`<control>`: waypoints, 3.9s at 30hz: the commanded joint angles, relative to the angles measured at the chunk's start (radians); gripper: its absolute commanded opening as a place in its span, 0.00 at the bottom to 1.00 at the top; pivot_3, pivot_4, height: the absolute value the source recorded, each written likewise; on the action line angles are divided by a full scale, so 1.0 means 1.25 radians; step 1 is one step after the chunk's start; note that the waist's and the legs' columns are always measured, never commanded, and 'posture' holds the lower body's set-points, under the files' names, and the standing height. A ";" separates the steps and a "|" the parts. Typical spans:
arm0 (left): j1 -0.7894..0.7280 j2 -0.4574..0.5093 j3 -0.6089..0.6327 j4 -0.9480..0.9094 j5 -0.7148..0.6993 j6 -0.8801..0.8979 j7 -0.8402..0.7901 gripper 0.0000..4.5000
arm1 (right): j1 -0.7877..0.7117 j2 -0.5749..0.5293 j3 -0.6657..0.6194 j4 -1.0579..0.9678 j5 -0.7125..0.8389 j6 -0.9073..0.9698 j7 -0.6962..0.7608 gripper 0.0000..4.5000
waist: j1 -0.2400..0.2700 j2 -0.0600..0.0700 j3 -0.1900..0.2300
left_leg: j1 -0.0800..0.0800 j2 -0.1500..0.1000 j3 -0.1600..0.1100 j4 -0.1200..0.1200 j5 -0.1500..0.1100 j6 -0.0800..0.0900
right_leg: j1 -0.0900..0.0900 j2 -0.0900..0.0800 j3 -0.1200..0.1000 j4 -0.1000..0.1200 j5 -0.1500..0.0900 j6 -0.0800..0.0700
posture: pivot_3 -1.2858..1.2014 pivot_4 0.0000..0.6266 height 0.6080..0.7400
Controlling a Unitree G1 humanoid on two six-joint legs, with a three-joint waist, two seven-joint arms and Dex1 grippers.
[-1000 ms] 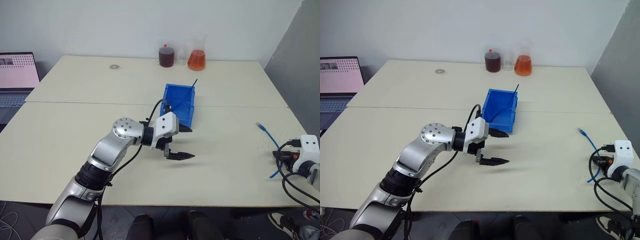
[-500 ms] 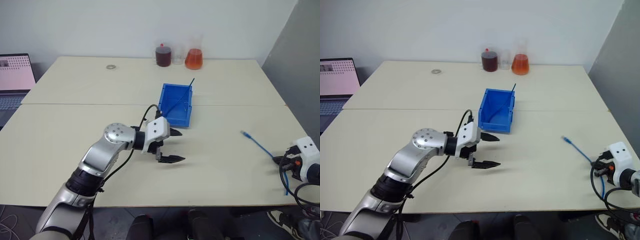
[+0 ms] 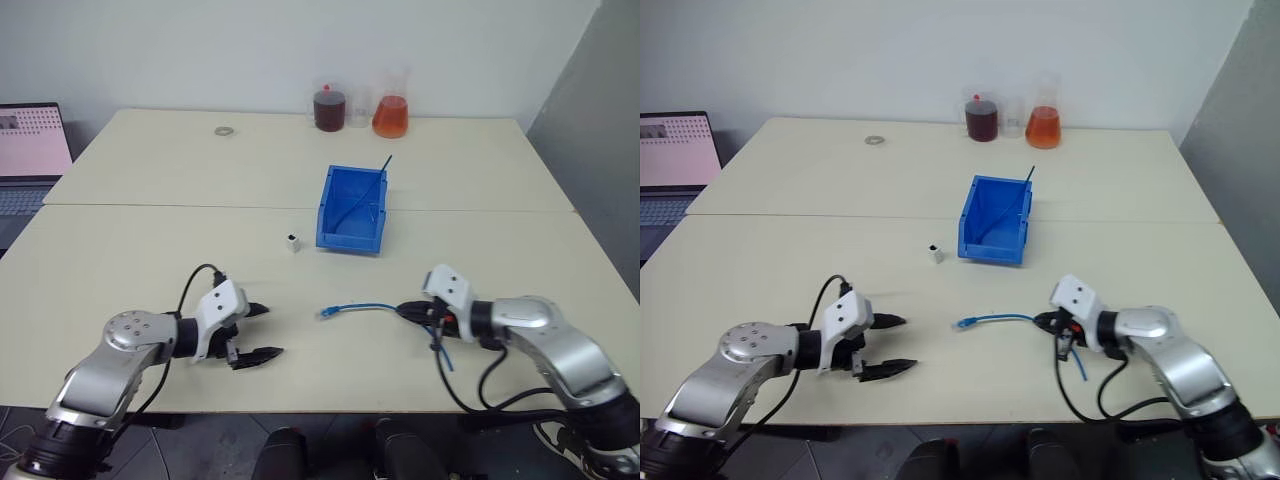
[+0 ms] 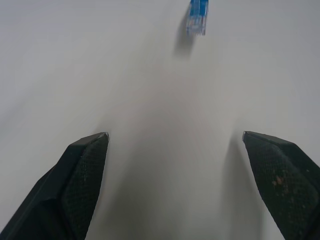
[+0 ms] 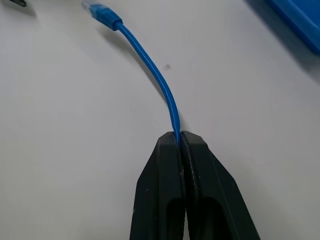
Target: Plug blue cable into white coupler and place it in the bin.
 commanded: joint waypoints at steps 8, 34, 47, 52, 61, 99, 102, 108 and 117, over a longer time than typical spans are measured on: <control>0.012 0.018 0.063 -0.005 -0.027 -0.015 -0.001 1.00 | -0.073 0.067 0.060 0.089 -0.061 -0.059 0.010 0.01 | 0.003 0.000 0.000 | 0.000 0.000 0.001 0.000 0.000 0.000 | 0.000 0.000 0.000 0.000 0.000 0.000 | 0.52 0.24 1.00; -0.117 -0.067 -0.119 0.014 0.086 0.076 0.112 1.00 | -0.016 0.000 -0.057 -0.137 0.073 0.058 0.057 0.92 | 0.002 0.000 0.000 | 0.003 -0.001 0.000 0.001 0.000 0.000 | 0.003 0.001 -0.001 0.001 0.000 0.000 | 0.52 0.24 1.00; -0.083 -0.046 -0.171 -0.038 0.085 0.157 0.102 0.65 | -0.007 -0.008 -0.069 -0.152 0.071 0.042 0.042 0.93 | 0.001 0.000 -0.002 | 0.005 -0.001 0.000 0.000 0.000 0.000 | 0.005 0.000 0.000 0.001 0.000 0.001 | 0.52 0.24 1.00; -0.076 -0.049 -0.172 -0.044 0.087 0.174 0.114 0.43 | -0.003 -0.007 -0.072 -0.154 0.070 0.036 0.035 0.93 | 0.001 0.001 -0.002 | 0.006 -0.001 0.000 0.000 0.000 0.000 | 0.005 0.001 0.000 0.001 0.000 0.001 | 0.52 0.24 1.00; -0.069 -0.073 -0.183 -0.056 0.087 0.195 0.144 0.04 | 0.003 0.001 -0.077 -0.162 0.076 0.024 0.020 0.93 | 0.000 0.001 -0.003 | 0.007 -0.001 0.000 0.000 0.000 0.000 | 0.007 0.001 0.000 0.001 0.000 0.001 | 0.52 0.24 1.00; -0.155 -0.037 -0.087 0.006 0.017 0.002 0.057 0.17 | 0.099 -0.008 -0.167 -0.255 0.298 0.119 -0.004 0.93 | 0.000 0.000 -0.002 | 0.005 -0.001 -0.001 0.000 0.000 0.000 | 0.005 0.001 -0.001 0.000 0.000 0.000 | 0.52 0.24 1.00; -0.146 -0.038 -0.086 0.005 0.001 0.006 0.037 0.31 | 0.103 -0.013 -0.160 -0.261 0.297 0.121 -0.003 0.93 | 0.000 0.000 -0.002 | 0.004 -0.001 0.000 0.000 0.000 0.000 | 0.005 0.001 0.000 0.000 0.000 0.000 | 0.52 0.24 1.00; -0.152 -0.050 -0.116 0.029 0.041 -0.007 0.051 0.62 | 0.104 -0.017 -0.150 -0.258 0.284 0.114 -0.002 0.93 | 0.000 0.000 -0.002 | 0.004 -0.001 0.000 0.000 0.000 0.000 | 0.005 0.001 -0.001 0.000 0.000 0.000 | 0.52 0.24 1.00; -0.204 -0.093 -0.199 0.073 0.113 0.022 0.081 0.76 | 0.105 -0.020 -0.140 -0.257 0.275 0.101 0.000 0.93 | 0.000 0.000 -0.002 | 0.004 -0.001 0.000 0.000 0.000 0.000 | 0.005 0.001 -0.001 0.000 0.000 0.001 | 0.52 0.24 1.00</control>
